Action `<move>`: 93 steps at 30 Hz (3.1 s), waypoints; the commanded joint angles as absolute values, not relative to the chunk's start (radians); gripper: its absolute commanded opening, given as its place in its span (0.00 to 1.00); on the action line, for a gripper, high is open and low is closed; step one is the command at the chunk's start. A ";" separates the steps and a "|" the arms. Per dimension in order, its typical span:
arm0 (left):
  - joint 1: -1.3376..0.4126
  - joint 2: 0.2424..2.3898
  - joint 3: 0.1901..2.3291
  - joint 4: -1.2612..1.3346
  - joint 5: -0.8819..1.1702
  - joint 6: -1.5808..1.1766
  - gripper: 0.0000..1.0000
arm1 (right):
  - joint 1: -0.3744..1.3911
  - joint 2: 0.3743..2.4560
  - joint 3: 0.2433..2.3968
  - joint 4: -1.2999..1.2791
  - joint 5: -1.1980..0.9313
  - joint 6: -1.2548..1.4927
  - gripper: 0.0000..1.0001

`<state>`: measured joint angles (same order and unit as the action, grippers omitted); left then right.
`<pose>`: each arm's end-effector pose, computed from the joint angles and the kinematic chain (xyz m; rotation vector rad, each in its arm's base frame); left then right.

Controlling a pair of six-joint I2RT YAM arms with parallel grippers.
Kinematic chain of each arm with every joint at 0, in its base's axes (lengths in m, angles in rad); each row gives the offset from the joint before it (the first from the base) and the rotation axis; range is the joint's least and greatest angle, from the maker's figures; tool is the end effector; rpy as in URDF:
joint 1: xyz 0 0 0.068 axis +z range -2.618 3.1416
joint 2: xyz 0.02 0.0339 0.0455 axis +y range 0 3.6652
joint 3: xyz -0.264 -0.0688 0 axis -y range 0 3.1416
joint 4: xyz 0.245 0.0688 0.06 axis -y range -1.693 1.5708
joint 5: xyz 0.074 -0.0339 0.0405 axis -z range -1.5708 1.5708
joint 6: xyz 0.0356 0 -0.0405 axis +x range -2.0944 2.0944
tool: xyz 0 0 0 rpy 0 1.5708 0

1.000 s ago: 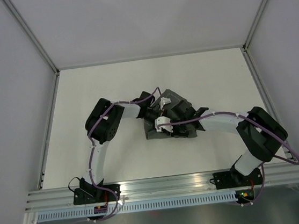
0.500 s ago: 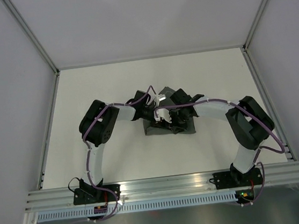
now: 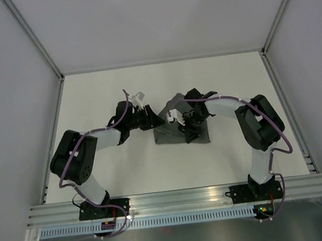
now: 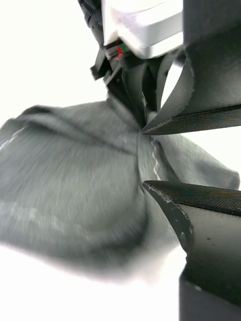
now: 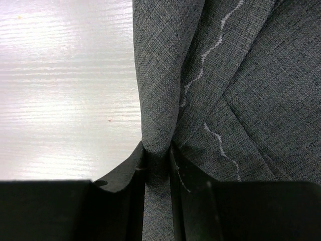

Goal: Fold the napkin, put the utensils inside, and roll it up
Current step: Roll the napkin at the center of the board.

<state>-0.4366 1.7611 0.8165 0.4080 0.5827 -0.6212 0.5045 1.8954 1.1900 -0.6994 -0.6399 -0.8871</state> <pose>0.3101 -0.1663 0.1564 0.1731 2.2548 -1.2169 0.2931 0.1861 0.1494 -1.8129 2.0531 0.8473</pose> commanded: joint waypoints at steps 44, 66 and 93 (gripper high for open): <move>-1.063 1.677 0.630 0.597 -0.005 0.687 0.70 | 0.423 2.355 1.537 -1.198 -0.719 -1.006 0.00; -0.989 1.764 0.805 0.258 0.222 0.554 0.33 | 0.391 2.393 1.589 -1.227 -0.724 -1.006 0.01; -0.792 1.925 0.850 0.245 0.735 0.203 0.02 | 0.092 1.995 1.523 -1.032 -1.095 -0.858 0.51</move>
